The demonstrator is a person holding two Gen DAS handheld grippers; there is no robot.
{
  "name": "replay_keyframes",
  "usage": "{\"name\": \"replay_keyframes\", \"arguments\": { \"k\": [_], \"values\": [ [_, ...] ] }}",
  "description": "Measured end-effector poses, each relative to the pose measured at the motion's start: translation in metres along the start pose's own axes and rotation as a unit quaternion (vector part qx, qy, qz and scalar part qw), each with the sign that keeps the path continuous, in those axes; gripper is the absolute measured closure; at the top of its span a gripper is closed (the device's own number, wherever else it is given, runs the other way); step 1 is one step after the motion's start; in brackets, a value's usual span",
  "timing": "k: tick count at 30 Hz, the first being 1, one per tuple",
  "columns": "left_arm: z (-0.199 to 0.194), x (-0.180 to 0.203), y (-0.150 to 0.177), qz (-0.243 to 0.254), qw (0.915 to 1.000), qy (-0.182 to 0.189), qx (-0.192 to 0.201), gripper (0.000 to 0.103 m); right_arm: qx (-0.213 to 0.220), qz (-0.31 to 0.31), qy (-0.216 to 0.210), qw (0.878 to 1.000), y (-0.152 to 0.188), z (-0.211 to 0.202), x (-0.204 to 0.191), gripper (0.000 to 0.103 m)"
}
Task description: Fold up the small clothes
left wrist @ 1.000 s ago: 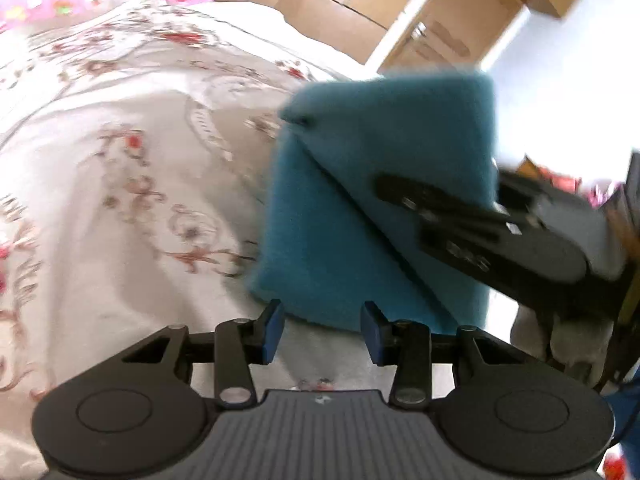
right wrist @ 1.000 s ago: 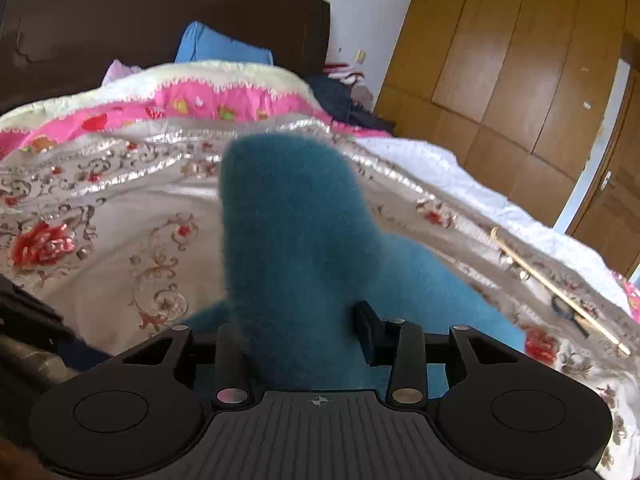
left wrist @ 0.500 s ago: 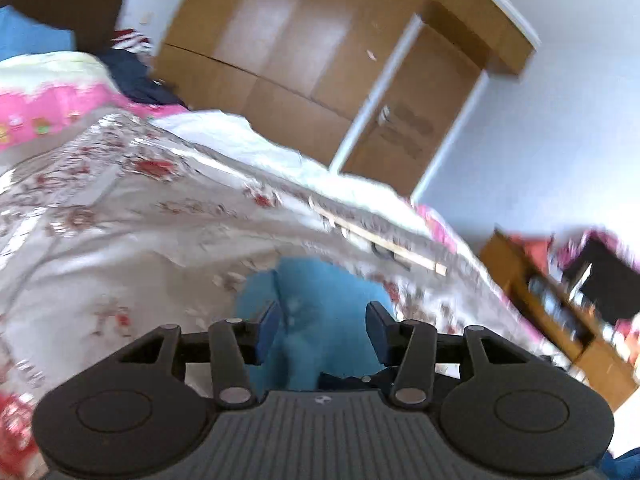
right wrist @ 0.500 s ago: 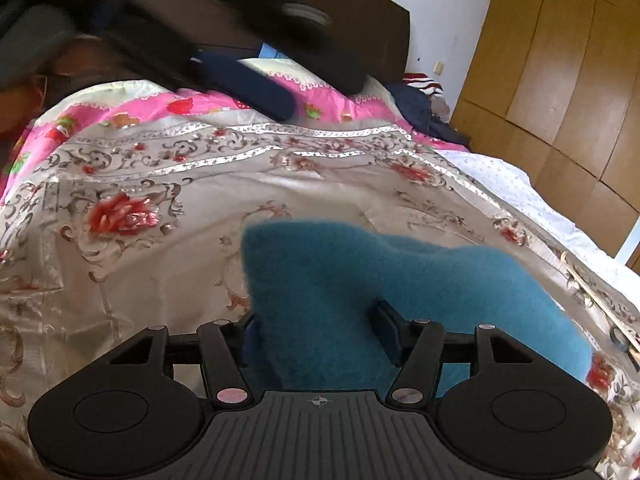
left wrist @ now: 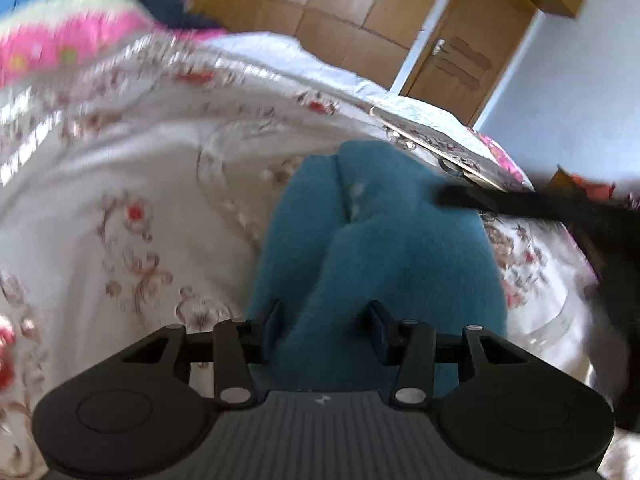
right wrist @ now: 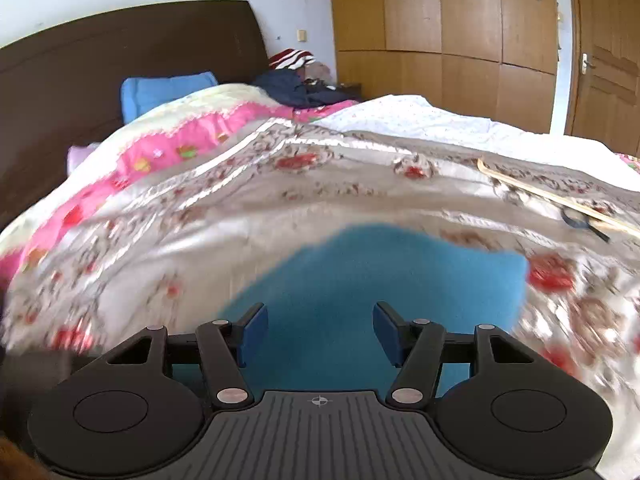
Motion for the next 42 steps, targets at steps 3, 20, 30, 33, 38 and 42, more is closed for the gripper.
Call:
{"name": "replay_keyframes", "arguments": {
  "k": [3,20,30,33,38,42],
  "values": [
    [-0.002,0.003,0.006,0.010,0.9998,-0.006,0.016,0.046,-0.041,-0.004,0.032,0.999,-0.005,0.040,-0.015,0.045],
    [-0.014,-0.036,0.010,-0.115,0.9923,0.007,0.045,0.058,-0.040,0.055,0.010,0.998,-0.008,0.054,-0.035,0.081],
    [-0.001,-0.062,0.017,-0.178,0.9833,-0.035,0.011,0.058,-0.049,0.111,-0.077,0.990,0.012,0.100,-0.042,0.054],
    [-0.013,-0.059,0.017,-0.160,0.9851,-0.061,0.015,0.055,-0.006,0.160,-0.118,0.980,0.001,0.058,-0.025,0.056],
    [-0.036,-0.039,-0.007,-0.099,0.9889,-0.100,0.048,0.057,0.072,0.144,-0.078,0.984,0.000,-0.008,0.020,0.056],
    [-0.044,-0.008,-0.050,-0.033,0.9904,-0.088,0.101,0.057,0.096,0.141,-0.015,0.985,0.016,-0.036,0.063,0.055]
  ]
}}
Point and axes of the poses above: each gripper's, at about its wrist camera, not at the fingertips, and z roughly the way its jaws point, x to its right, y to its underside, the point moved 7 cm from there along z, roughly the way its jaws point, and after that the axes turned 3 degrees about z, right-handed, at the moved point
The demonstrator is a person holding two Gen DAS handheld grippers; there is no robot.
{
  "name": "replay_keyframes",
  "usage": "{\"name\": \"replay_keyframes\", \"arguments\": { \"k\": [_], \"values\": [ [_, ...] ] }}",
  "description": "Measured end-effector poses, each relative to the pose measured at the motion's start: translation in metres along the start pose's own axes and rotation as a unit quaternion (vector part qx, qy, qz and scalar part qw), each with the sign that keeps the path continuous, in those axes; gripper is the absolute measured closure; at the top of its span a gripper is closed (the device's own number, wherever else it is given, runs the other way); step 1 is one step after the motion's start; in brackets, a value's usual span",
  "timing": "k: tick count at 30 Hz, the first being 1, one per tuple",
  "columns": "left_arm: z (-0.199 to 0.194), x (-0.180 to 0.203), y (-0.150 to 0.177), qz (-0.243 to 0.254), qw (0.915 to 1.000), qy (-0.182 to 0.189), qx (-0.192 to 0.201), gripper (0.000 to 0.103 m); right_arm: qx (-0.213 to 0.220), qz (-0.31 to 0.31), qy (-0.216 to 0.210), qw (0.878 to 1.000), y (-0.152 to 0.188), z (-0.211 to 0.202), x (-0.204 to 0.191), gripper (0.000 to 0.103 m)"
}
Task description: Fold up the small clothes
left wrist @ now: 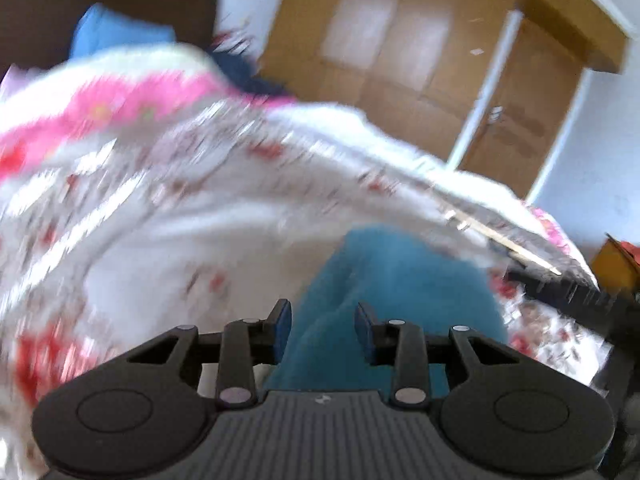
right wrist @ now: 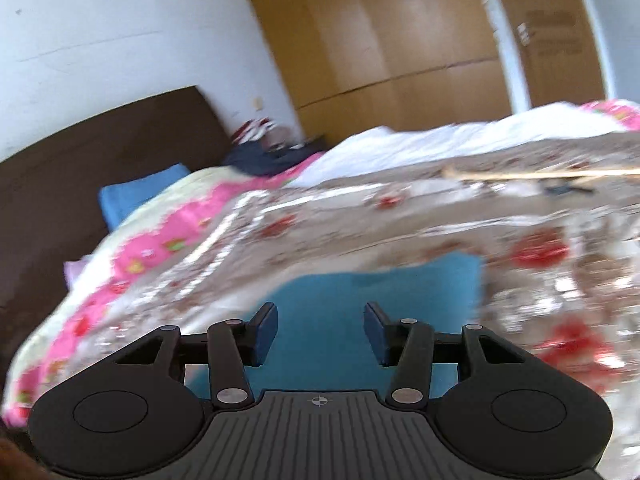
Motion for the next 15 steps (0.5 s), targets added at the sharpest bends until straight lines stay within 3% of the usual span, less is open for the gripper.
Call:
{"name": "replay_keyframes", "arguments": {
  "k": [2,5,9,12,15],
  "values": [
    [0.017,0.021,-0.015,0.036,0.9992,0.014,0.008,0.057,-0.007,0.000,0.028,1.000,0.007,0.000,0.016,0.055],
    [0.060,0.034,-0.021,0.046,0.9984,0.032,-0.009,0.057,-0.018,0.000,0.035,0.999,0.021,0.003,0.026,0.055],
    [0.122,0.021,-0.002,0.059,0.9961,-0.004,-0.065,0.051,-0.048,-0.034,0.044,0.997,0.044,0.020,0.029,0.056],
    [0.140,0.001,0.007,0.014,0.9969,0.011,-0.076,0.039,-0.070,-0.027,0.053,0.996,0.051,0.039,0.039,0.053],
    [0.146,0.001,0.006,0.020,0.9969,0.005,-0.075,0.037,-0.073,-0.026,0.059,0.995,0.051,0.057,0.043,0.050]
  ]
}}
Point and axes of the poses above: each gripper's, at about its wrist camera, not at the fingertips, and z roughly the way its jaws point, x to its right, y to its underside, the point moved 7 cm from there along z, roughly the way its jaws point, and after that the axes turned 3 degrees about z, right-handed, at the moved point
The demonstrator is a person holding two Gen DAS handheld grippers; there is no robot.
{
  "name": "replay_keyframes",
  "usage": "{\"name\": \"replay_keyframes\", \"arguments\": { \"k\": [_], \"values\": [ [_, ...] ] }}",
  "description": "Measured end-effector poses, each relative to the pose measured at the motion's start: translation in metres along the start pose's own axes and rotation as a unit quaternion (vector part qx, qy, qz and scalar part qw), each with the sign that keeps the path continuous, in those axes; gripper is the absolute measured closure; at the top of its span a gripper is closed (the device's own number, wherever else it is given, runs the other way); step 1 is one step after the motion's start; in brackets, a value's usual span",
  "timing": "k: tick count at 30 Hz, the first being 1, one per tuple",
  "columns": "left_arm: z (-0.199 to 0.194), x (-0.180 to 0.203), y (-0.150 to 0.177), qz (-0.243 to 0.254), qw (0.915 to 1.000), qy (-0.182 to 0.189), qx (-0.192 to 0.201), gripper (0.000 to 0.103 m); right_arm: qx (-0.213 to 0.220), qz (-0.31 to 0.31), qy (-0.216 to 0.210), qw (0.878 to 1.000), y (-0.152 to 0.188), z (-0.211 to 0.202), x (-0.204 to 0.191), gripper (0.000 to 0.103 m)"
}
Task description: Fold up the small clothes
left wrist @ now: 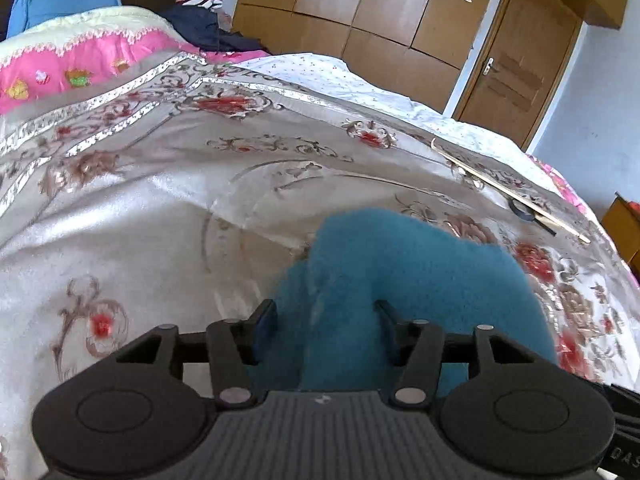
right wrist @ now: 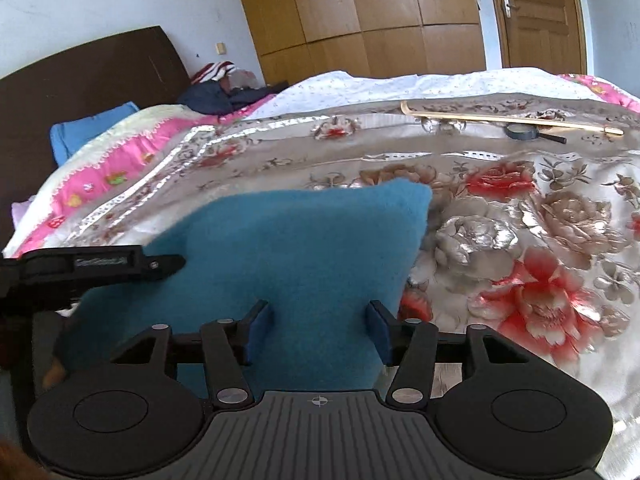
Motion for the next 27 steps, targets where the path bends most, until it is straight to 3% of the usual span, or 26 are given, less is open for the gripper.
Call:
{"name": "replay_keyframes", "arguments": {
  "k": [5,7,11,16,19,23,27],
  "values": [
    [-0.006,0.004,0.000,0.003,0.9999,0.003,0.011,0.039,-0.010,0.018,-0.001,1.000,-0.006,0.001,0.006,0.052],
    [-0.026,0.007,0.000,0.014,0.9996,0.004,0.025,0.040,-0.008,0.024,0.003,1.000,-0.007,-0.018,0.004,0.057],
    [-0.061,0.013,0.015,0.052,0.9977,-0.002,0.043,0.041,0.004,-0.001,0.012,1.000,0.005,-0.055,-0.007,0.057],
    [-0.065,0.007,0.033,0.041,0.9989,-0.008,0.018,0.040,-0.041,0.026,0.017,0.999,0.031,-0.050,-0.001,0.057],
    [-0.074,0.007,0.027,0.025,0.9995,-0.015,0.009,0.041,-0.036,0.032,0.021,0.999,0.026,-0.063,-0.004,0.057],
    [-0.097,0.015,0.034,0.059,0.9976,-0.029,0.021,0.041,-0.020,-0.004,0.034,0.999,0.027,-0.083,-0.013,0.057],
    [-0.093,0.015,0.060,0.066,0.9968,-0.038,-0.020,0.041,-0.033,-0.009,0.049,0.998,0.041,-0.081,-0.014,0.057]
  ]
}}
Point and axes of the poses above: each gripper's, at about its wrist camera, not at the fingertips, and z roughly the way its jaws point, x to its right, y to its underside, the point moved 7 cm from there along z, roughly the way its jaws point, and after that the axes turned 3 degrees about z, right-handed, at the moved point
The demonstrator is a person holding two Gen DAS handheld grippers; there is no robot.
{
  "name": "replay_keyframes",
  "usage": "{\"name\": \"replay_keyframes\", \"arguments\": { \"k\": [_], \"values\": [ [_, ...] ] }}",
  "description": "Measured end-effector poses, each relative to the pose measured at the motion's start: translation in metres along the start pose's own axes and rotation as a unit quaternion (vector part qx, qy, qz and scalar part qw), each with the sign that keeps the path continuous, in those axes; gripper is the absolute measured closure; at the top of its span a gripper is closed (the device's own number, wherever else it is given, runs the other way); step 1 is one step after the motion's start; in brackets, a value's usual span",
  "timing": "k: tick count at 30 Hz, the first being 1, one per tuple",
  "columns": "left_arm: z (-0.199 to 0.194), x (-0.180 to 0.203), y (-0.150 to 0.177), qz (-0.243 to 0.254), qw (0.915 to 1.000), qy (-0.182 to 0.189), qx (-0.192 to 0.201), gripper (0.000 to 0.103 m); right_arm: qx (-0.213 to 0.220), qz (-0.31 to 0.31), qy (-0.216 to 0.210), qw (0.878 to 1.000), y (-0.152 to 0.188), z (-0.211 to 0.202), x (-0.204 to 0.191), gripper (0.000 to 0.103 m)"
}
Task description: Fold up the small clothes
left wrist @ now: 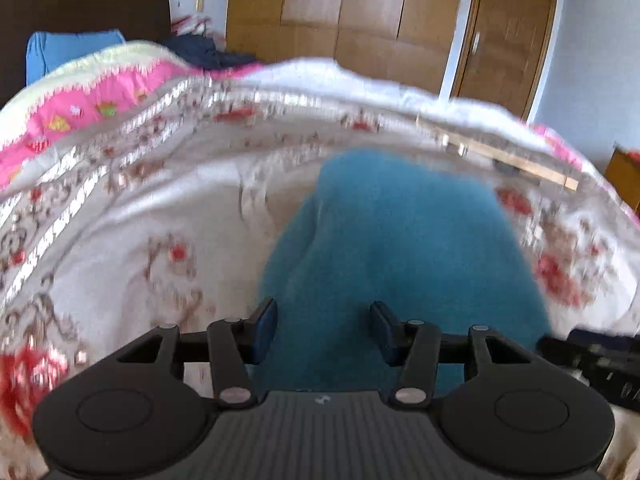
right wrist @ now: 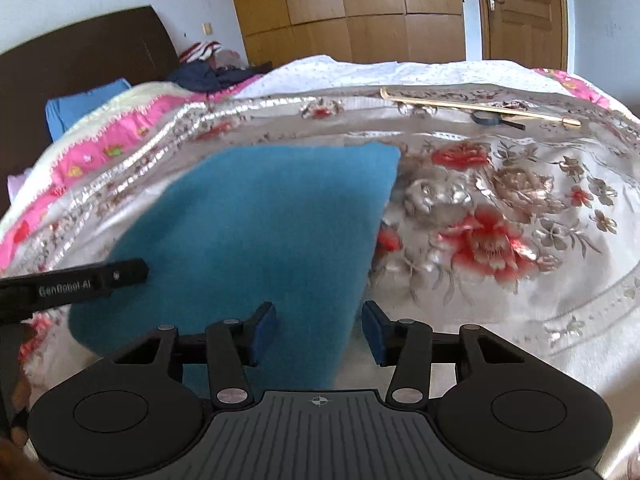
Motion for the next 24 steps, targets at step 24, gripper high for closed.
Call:
{"name": "replay_keyframes", "arguments": {
  "k": [24],
  "values": [
    [-0.089,0.042,0.056,0.021,0.9996,0.020,-0.002,0.025,0.003,0.001,0.006,1.000,0.054,-0.067,-0.004,0.055]
  ]
}}
Point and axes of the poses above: each gripper's, at about its wrist camera, not at the fingertips, and z roughly the way its jaws point, x to its right, y to its underside, the point moved 7 cm from there along z, roughly the way its jaws point, and after that the axes turned 3 degrees about z, right-handed, at the moved point
